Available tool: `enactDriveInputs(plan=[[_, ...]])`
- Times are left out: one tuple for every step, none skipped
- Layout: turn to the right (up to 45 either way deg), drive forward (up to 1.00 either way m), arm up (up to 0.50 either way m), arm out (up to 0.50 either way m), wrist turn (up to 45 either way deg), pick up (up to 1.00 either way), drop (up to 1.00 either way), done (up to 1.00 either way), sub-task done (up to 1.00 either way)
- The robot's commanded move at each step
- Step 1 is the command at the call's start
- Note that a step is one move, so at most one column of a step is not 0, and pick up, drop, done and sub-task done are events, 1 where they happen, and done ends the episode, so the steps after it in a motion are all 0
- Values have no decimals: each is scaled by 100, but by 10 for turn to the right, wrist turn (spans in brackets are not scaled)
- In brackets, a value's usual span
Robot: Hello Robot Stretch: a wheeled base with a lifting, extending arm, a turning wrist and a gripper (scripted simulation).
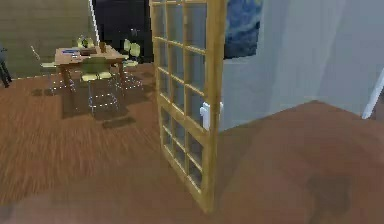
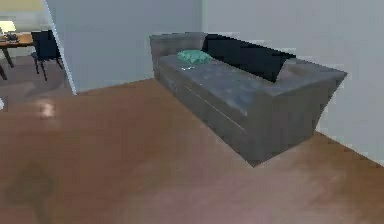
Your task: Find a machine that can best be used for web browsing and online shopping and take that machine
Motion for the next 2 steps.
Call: enactDriveInputs(plan=[[450,0,0,0,0,0,0,0,0],[450,0,0,0,0,0,0,0,0]])
